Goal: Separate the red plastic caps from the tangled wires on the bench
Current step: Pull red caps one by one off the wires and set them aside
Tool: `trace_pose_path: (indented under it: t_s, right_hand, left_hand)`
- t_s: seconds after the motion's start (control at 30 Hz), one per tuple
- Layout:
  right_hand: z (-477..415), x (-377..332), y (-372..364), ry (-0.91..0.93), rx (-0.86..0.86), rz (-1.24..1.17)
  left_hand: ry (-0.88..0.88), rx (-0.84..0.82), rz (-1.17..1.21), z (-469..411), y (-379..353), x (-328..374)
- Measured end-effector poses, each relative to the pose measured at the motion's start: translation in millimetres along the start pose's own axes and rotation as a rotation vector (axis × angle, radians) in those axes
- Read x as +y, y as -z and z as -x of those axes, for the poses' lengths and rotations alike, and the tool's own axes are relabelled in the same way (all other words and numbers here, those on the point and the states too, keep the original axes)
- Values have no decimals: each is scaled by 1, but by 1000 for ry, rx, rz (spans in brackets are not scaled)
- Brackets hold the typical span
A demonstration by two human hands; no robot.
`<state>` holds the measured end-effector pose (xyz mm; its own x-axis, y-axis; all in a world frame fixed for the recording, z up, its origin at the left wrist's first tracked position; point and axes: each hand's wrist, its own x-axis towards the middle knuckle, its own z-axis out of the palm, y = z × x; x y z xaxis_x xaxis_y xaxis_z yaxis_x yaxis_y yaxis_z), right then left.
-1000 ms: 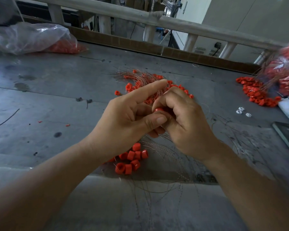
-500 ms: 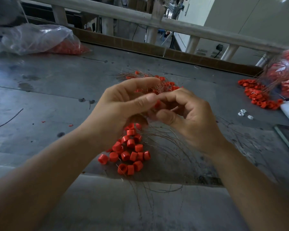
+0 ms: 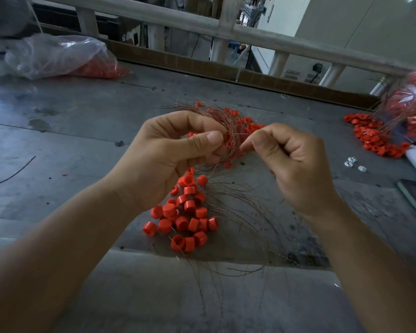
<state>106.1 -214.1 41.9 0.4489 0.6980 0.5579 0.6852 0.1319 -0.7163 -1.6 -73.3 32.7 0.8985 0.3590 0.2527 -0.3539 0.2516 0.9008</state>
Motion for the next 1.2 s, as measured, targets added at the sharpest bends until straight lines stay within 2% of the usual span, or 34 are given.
trace_pose_path:
  t_s: [0.2,0.33,0.47,0.53,0.6,1.03,1.1,1.2]
  right_hand:
    - [-3,1,10,20,-63,157]
    - [-3,0,11,5,-161,184]
    - [-3,6,12,-89,-266,280]
    - [-3,10,13,-111,-300,339]
    - [-4,12,13,-124,-305,376]
    - [-5,9,13,-250,-498,378]
    - [-5,9,14,-277,-533,382]
    - [-5,10,14,-304,-574,390]
  left_hand:
    - [-7,116,-63,-4,11,15]
    - [5,92,-114,-3,18,23]
    - [115,46,-453,-1,19,20]
    - [118,37,-667,-2,18,14]
    - [124,40,-778,-3,19,12]
    - [270,-111,-918,-3,24,7]
    - [277,-89,-871,-3,25,9]
    - [238,50,-797,-6,29,11]
